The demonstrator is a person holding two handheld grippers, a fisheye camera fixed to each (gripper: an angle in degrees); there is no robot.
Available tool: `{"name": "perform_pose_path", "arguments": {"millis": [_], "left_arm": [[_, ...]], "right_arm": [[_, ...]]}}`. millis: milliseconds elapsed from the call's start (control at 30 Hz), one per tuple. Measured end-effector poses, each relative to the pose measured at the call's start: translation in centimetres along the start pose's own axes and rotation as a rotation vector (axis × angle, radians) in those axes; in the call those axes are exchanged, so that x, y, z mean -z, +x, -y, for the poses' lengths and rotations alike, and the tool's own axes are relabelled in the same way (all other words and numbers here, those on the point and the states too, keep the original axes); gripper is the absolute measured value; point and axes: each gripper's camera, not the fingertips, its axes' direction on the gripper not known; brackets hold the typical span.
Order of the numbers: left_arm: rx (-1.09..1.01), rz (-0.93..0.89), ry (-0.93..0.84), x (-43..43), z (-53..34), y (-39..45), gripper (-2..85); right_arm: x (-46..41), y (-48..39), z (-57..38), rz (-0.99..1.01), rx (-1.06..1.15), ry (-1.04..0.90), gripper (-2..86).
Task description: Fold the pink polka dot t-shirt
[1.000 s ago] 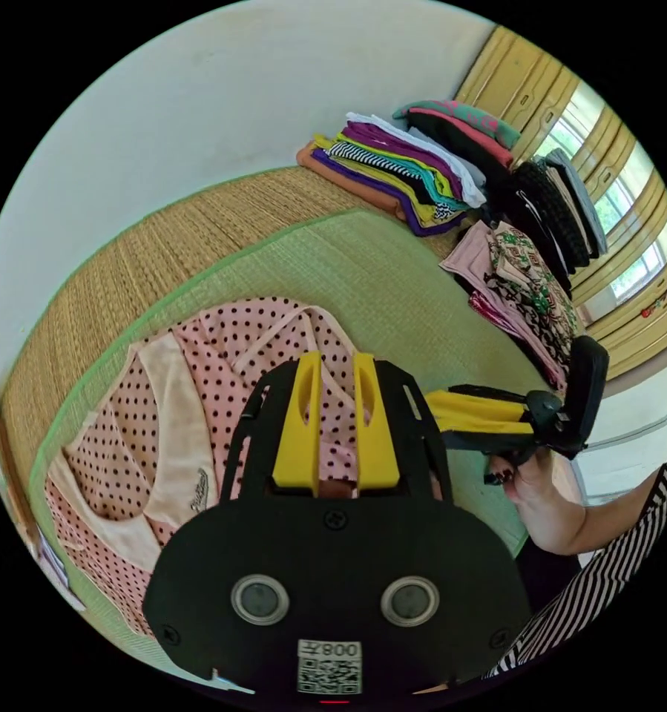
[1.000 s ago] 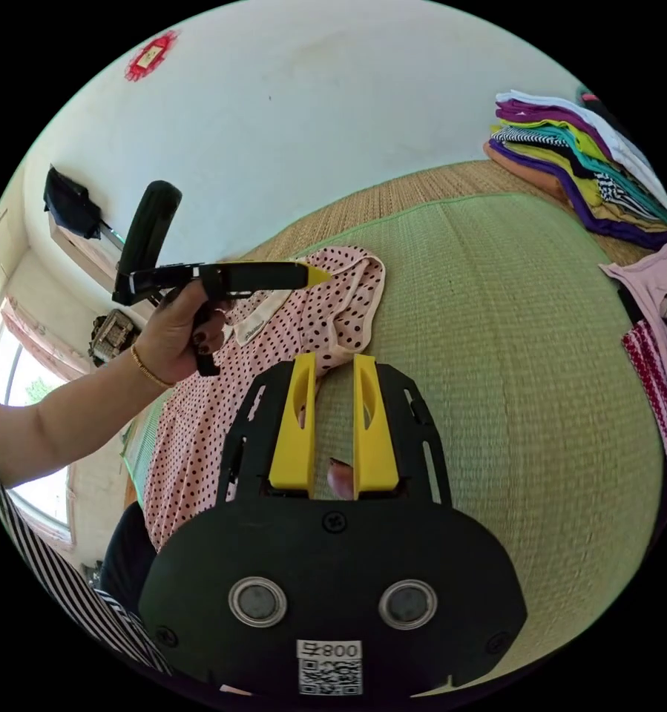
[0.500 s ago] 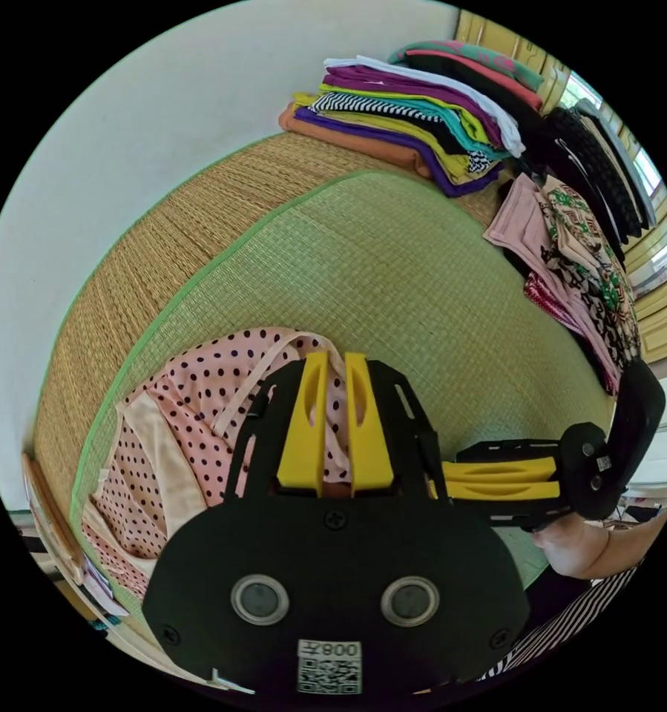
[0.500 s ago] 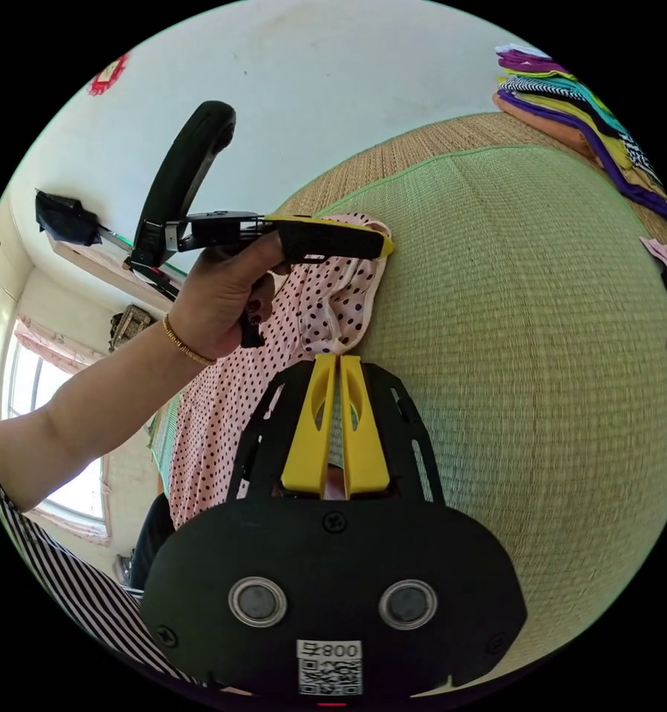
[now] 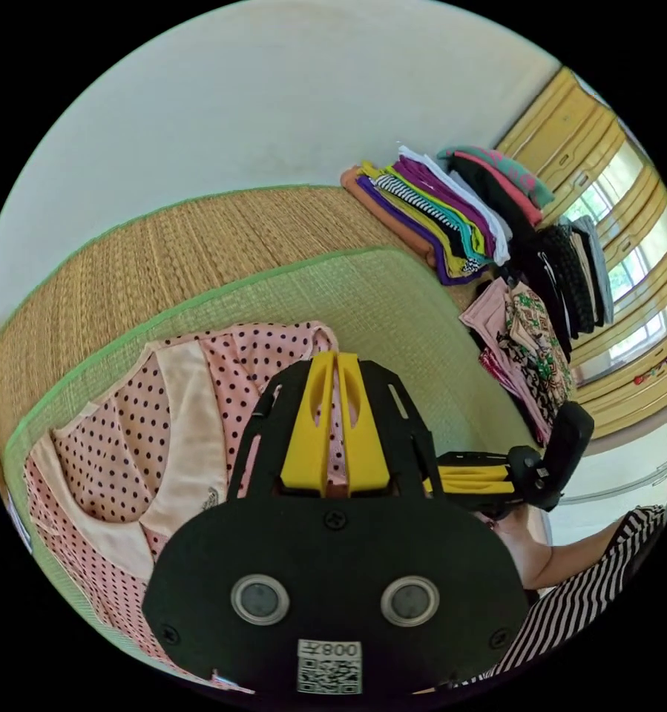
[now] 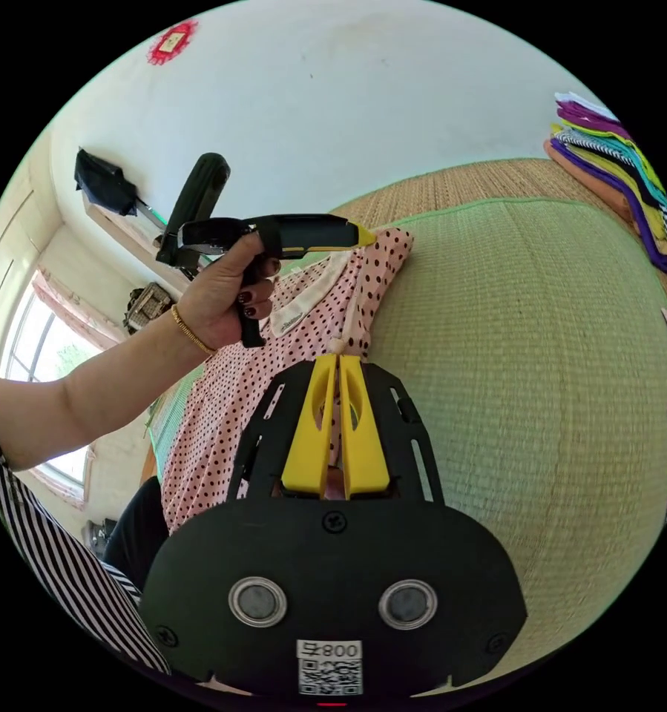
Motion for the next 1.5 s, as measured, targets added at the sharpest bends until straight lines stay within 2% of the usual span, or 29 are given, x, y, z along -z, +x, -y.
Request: {"name": "perform_pose_path", "arguments": {"millis": [167, 400, 633, 767, 900, 1100, 1267, 1500], "left_arm": [[0.088, -0.011, -0.003, -0.3, -1.0, -4.0, 0.4], [0.1, 0.048, -0.053, -2.1, -1.3, -6.2, 0.7], [0.099, 0.079, -0.018, -0.7, -1.1, -6.2, 1.0], [0.065, 0.039, 0.004, 0.3, -1.0, -5.3, 0.7], [-0.008, 0.123, -0.104, -0.9, -0.9, -3.6, 0.4], [-0.018, 0.115, -0.092, 0.9, -1.2, -2.8, 0.3], [-0.006, 0.099, -0.067, 3.9, -1.7, -1.8, 0.3], [0.008, -0.026, -0.039, 10.7, -5.7, 1.0, 0.3]], "right_arm": [[-1.3, -0.9, 0.7, 0.046, 0.044, -0.045, 0.3], [-3.6, -1.3, 1.8, 0.039, 0.06, -0.148, 0.3], [-4.1, -0.2, 2.9, 0.109, 0.035, -0.186, 0.3], [-4.2, 0.2, 3.7, 0.118, 0.023, -0.188, 0.3], [-4.5, 0.7, 4.5, 0.151, 0.015, -0.21, 0.2], [-4.4, 0.4, 6.0, 0.212, 0.102, -0.288, 0.1], [-3.6, 0.7, 6.8, 0.124, 0.094, -0.189, 0.1], [-6.0, 2.3, 8.0, 0.002, 0.043, -0.238, 0.0]]}}
